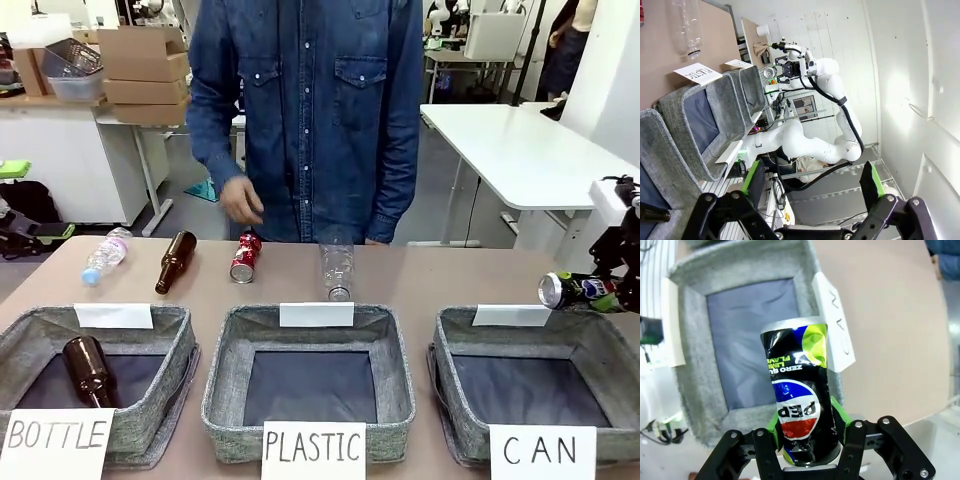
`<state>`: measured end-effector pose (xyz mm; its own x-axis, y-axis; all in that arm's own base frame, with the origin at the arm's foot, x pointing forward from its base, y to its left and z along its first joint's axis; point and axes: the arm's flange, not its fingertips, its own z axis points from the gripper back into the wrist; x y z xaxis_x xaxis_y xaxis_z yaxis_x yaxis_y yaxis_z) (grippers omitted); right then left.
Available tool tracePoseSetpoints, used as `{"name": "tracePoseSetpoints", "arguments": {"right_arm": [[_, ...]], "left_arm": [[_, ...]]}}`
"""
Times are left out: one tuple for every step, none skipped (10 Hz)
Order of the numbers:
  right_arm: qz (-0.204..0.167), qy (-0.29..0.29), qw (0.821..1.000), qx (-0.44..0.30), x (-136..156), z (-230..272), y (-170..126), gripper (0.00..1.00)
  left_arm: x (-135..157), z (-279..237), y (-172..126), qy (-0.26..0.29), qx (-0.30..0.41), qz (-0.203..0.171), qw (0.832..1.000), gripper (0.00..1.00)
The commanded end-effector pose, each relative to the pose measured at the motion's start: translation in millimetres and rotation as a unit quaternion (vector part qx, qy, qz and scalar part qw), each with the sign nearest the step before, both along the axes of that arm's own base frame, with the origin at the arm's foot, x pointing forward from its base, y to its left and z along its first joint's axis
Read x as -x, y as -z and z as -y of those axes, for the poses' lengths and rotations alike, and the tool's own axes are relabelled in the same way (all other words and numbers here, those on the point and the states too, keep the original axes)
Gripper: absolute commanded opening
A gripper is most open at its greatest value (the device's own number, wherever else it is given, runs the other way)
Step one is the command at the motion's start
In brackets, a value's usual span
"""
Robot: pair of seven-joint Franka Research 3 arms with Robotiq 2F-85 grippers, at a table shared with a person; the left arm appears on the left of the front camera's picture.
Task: Sort the can waste into the basket.
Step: Pick up the can waste from the table and place it in the right Fabric basket.
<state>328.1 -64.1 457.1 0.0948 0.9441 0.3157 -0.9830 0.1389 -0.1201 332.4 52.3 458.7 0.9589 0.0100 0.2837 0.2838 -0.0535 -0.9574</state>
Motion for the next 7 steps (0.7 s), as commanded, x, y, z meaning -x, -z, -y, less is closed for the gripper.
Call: {"name": "tracePoseSetpoints", "arguments": {"right_arm": [[0.012,-0.002,1.0,-0.016,23.6,-3.4,36.5,0.0],[0.009,-0.005,1.0,-0.016,23.5,-3.1,37.0,0.0],[0.017,-0.003,1.0,0.0,24.5,-3.9,38.3,0.98],[0.016,0.006,1.0,0.003,25.3,-3.7,38.0,0.98],[0.016,0.009,1.0,0.004,24.7,-4.4,37.4,1.0],[0.015,0.01,1.0,0.003,24.9,-5.0,37.3,1.0],[0.014,0.012,1.0,0.001,24.5,-5.1,36.7,1.0]], "left_arm": [[1.1,2.4,-1.5,-0.002,0.012,0.011,1.0,1.0],[1.1,2.4,-1.5,-0.002,0.012,0.011,1.0,1.0],[1.1,2.4,-1.5,-0.002,0.012,0.011,1.0,1.0],[1.1,2.4,-1.5,-0.002,0.012,0.011,1.0,1.0],[1.1,2.4,-1.5,-0.002,0.012,0.011,1.0,1.0],[1.1,2.4,-1.5,-0.002,0.012,0.011,1.0,1.0],[1.1,2.4,-1.5,-0.002,0.012,0.011,1.0,1.0]]}}
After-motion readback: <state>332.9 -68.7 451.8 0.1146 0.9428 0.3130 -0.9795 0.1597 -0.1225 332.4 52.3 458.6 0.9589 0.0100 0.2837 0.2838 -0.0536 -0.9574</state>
